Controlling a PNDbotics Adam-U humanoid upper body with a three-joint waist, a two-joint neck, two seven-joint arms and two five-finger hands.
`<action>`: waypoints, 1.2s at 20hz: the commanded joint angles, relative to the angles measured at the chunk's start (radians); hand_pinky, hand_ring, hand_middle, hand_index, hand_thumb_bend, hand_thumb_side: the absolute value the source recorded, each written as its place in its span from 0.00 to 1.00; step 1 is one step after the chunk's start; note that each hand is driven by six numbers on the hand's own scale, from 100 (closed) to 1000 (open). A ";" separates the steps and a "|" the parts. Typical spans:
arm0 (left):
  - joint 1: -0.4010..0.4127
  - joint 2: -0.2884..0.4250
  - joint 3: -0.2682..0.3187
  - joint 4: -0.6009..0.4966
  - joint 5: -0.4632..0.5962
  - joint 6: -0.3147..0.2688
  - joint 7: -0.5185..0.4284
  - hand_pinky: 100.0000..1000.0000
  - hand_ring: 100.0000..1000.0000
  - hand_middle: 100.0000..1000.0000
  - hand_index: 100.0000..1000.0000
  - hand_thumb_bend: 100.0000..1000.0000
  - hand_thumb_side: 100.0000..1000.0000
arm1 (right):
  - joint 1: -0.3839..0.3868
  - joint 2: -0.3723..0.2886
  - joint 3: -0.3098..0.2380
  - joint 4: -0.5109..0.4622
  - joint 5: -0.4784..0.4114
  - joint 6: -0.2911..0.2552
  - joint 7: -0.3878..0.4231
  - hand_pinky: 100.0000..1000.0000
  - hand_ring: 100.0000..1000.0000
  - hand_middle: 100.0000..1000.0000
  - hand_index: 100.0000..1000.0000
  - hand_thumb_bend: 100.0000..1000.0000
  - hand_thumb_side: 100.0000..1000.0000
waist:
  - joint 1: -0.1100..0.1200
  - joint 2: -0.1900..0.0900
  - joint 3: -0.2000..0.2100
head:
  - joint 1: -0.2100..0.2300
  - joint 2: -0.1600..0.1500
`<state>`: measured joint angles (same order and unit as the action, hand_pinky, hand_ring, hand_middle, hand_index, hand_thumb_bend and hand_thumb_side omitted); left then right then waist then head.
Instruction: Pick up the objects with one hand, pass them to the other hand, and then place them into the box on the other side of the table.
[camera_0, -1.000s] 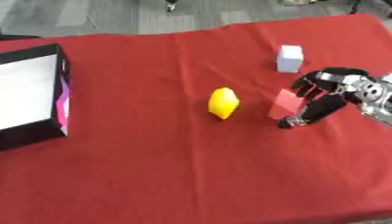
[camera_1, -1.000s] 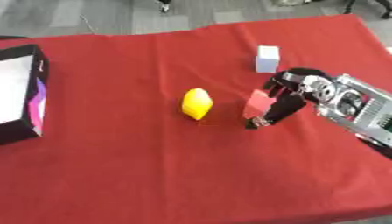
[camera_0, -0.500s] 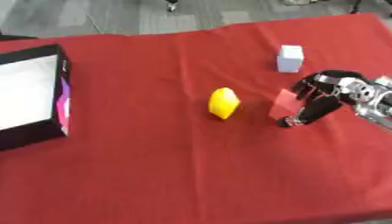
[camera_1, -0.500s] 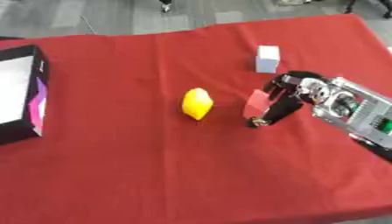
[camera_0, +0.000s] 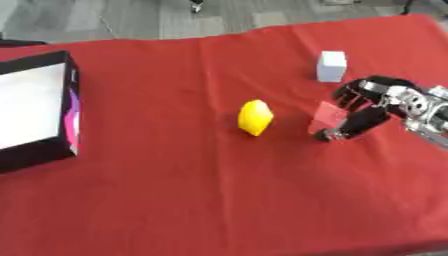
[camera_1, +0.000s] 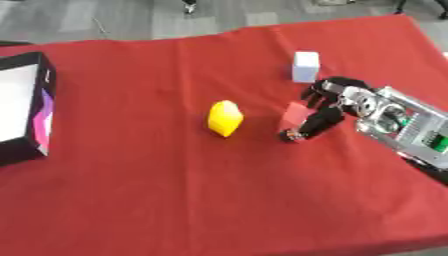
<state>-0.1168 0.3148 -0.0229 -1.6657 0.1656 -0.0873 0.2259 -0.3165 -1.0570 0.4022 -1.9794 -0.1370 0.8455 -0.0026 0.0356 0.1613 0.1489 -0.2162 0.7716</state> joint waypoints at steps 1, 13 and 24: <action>-0.004 0.013 0.002 -0.012 0.001 -0.001 -0.005 0.80 0.64 0.72 0.82 0.22 0.70 | -0.017 -0.037 -0.021 -0.020 0.073 -0.040 -0.028 0.81 0.83 0.73 0.84 0.60 0.13 | 0.013 -0.008 -0.001 | -0.002 -0.002; -0.002 0.005 0.000 -0.009 0.004 0.000 -0.007 0.80 0.64 0.72 0.82 0.22 0.70 | -0.006 -0.018 -0.002 -0.009 0.240 -0.035 0.070 0.84 0.85 0.76 0.86 0.58 0.11 | 0.021 -0.002 0.000 | -0.012 -0.002; 0.003 0.001 0.000 -0.007 0.005 0.001 -0.005 0.80 0.64 0.72 0.82 0.22 0.71 | -0.002 0.008 -0.007 0.072 0.230 -0.046 0.113 0.84 0.85 0.76 0.87 0.58 0.12 | 0.024 0.000 0.000 | -0.015 -0.002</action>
<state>-0.1120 0.3055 -0.0276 -1.6601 0.1670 -0.0872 0.2214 -0.3077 -1.0330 0.4114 -1.9101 0.0984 0.8001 0.1068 0.0481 0.1616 0.1488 -0.2291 0.7716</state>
